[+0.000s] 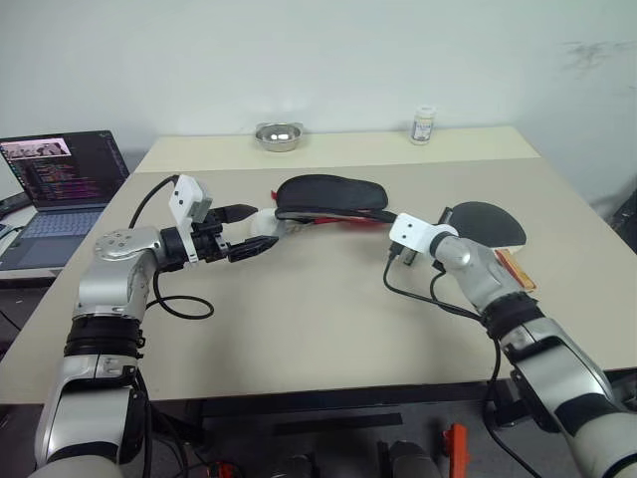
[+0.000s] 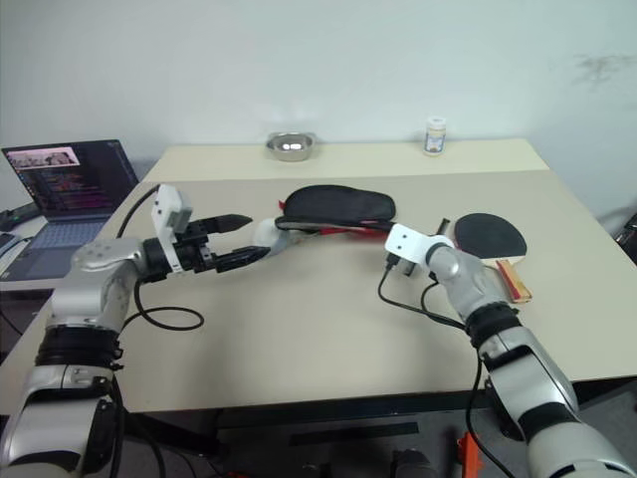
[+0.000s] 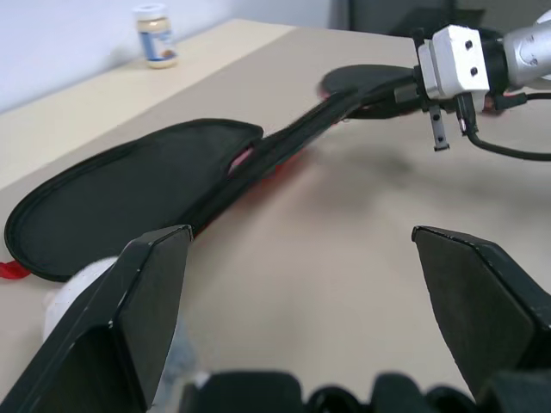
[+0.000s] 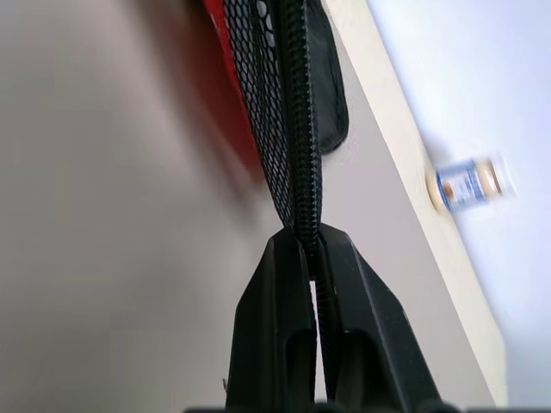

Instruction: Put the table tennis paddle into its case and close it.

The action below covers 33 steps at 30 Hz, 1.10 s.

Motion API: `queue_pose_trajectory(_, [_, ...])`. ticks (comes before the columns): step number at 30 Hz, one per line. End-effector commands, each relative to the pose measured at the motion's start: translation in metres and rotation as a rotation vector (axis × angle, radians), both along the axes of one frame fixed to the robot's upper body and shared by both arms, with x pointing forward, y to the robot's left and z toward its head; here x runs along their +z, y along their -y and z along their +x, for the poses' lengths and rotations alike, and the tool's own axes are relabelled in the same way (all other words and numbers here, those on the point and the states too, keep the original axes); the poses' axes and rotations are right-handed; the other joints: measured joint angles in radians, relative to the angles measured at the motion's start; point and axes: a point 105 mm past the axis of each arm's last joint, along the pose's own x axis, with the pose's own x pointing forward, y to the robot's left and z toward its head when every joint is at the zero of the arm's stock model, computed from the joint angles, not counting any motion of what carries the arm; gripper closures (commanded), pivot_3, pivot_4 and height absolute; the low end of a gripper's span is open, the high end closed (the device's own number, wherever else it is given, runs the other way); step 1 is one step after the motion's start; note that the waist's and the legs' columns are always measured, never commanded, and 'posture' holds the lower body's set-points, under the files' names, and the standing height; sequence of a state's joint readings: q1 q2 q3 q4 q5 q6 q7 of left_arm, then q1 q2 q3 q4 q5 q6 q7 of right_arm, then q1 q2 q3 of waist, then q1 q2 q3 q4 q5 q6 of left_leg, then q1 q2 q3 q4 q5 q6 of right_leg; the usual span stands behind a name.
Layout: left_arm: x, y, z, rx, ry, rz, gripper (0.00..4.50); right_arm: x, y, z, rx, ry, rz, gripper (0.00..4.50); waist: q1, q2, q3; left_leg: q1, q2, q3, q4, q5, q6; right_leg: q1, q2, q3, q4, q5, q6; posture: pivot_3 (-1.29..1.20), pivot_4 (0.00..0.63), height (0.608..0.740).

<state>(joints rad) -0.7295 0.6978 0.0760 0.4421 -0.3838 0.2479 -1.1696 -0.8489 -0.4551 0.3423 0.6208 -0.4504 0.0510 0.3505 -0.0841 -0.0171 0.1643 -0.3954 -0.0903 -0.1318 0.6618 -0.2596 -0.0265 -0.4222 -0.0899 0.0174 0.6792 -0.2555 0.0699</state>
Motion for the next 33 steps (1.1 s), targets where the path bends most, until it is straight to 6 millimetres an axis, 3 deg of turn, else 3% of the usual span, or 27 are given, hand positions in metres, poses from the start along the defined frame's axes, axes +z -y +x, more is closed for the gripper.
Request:
queue_pose_trajectory(1, [0.014, 0.002, 0.0, -0.017, 0.059, 0.009, 0.0, 0.017, 0.016, -0.017, -0.007, 0.026, 0.005, 4.47, 0.001, 0.0, 0.0, 0.0, 0.0, 0.0, 0.0, 0.0, 0.0, 0.0, 0.0, 0.0, 0.0, 0.0, 0.0, 0.0, 0.15, 0.74])
queue_pose_trajectory(3, [0.014, 0.004, 0.0, -0.026, 0.063, 0.009, 0.0, 0.019, 0.008, -0.035, 0.021, -0.008, 0.046, 4.47, 0.004, 0.0, 0.0, -0.001, 0.0, 0.0, 0.0, 0.0, 0.0, 0.0, 0.0, 0.0, 0.0, 0.0, 0.0, 0.0, 0.15, 0.74])
queue_pose_trajectory(6, [0.019, 0.006, -0.002, -0.04, 0.072, 0.004, 0.0, 0.017, -0.035, -0.06, 0.122, -0.093, 0.168, 4.47, -0.005, 0.0, 0.0, -0.001, 0.001, 0.0, 0.0, -0.001, 0.002, 0.0, 0.0, 0.0, 0.0, 0.0, 0.0, 0.0, 0.15, 0.74])
queue_pose_trajectory(10, [0.027, 0.006, -0.004, -0.034, 0.089, -0.008, 0.0, 0.021, -0.079, -0.074, 0.195, -0.192, 0.357, 4.47, -0.003, 0.0, 0.0, 0.001, 0.005, 0.001, 0.0, -0.002, 0.003, 0.0, 0.003, 0.0, 0.001, 0.001, -0.001, 0.0, 0.15, 0.74])
queue_pose_trajectory(19, [0.034, -0.004, -0.01, 0.008, 0.104, -0.007, 0.0, 0.02, -0.08, -0.072, 0.166, -0.346, 0.546, 4.47, 0.034, -0.001, 0.0, 0.001, 0.003, -0.001, 0.0, -0.002, 0.002, 0.001, 0.002, -0.001, 0.0, 0.001, -0.002, 0.0, 0.15, 0.74])
queue_pose_trajectory(23, [0.036, -0.005, -0.013, 0.014, 0.11, -0.01, 0.0, 0.023, -0.108, -0.077, 0.211, -0.445, 0.692, 4.47, 0.028, -0.001, 0.0, 0.001, 0.004, 0.0, 0.0, -0.002, 0.002, 0.001, 0.002, -0.001, 0.0, 0.001, -0.002, 0.0, 0.15, 0.74])
queue_pose_trajectory(33, [0.046, -0.005, -0.016, 0.005, 0.125, -0.022, 0.0, 0.033, -0.16, -0.074, 0.323, -0.421, 0.633, 4.47, 0.026, 0.0, 0.0, 0.001, 0.005, 0.0, 0.0, -0.002, 0.002, 0.0, 0.003, -0.001, 0.0, 0.001, -0.002, 0.0, 0.15, 0.74])
